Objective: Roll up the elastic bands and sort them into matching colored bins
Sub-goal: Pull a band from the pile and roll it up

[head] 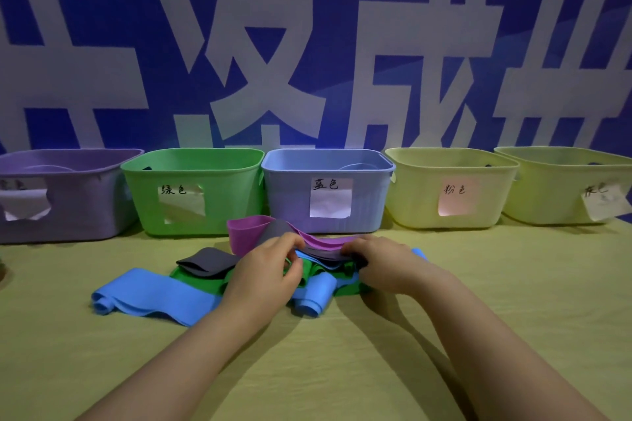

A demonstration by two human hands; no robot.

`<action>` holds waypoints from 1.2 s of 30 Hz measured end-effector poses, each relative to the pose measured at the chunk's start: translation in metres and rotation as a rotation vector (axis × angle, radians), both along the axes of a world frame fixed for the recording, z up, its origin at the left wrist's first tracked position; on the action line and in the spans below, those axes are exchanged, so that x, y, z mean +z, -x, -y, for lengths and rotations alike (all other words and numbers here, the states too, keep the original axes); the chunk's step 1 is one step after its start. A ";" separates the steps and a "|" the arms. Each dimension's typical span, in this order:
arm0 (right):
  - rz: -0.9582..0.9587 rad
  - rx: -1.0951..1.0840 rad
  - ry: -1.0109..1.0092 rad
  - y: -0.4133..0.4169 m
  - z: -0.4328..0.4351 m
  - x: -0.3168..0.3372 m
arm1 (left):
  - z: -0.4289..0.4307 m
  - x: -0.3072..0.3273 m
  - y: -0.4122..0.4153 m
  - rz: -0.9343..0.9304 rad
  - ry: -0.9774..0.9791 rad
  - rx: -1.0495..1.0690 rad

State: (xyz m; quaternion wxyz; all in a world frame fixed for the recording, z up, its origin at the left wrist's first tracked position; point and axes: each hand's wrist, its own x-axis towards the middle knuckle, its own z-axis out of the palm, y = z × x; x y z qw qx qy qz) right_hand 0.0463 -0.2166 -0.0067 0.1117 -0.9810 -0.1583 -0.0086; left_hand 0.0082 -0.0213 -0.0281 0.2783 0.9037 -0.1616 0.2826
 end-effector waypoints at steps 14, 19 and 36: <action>0.378 0.023 -0.014 0.006 -0.004 0.010 | 0.002 -0.001 0.005 0.055 0.045 -0.020; 0.506 0.093 -0.169 0.024 -0.022 0.021 | 0.006 -0.002 0.004 0.089 0.037 -0.038; 0.179 0.315 -0.559 0.036 -0.041 0.012 | -0.010 0.001 -0.005 0.020 0.133 0.077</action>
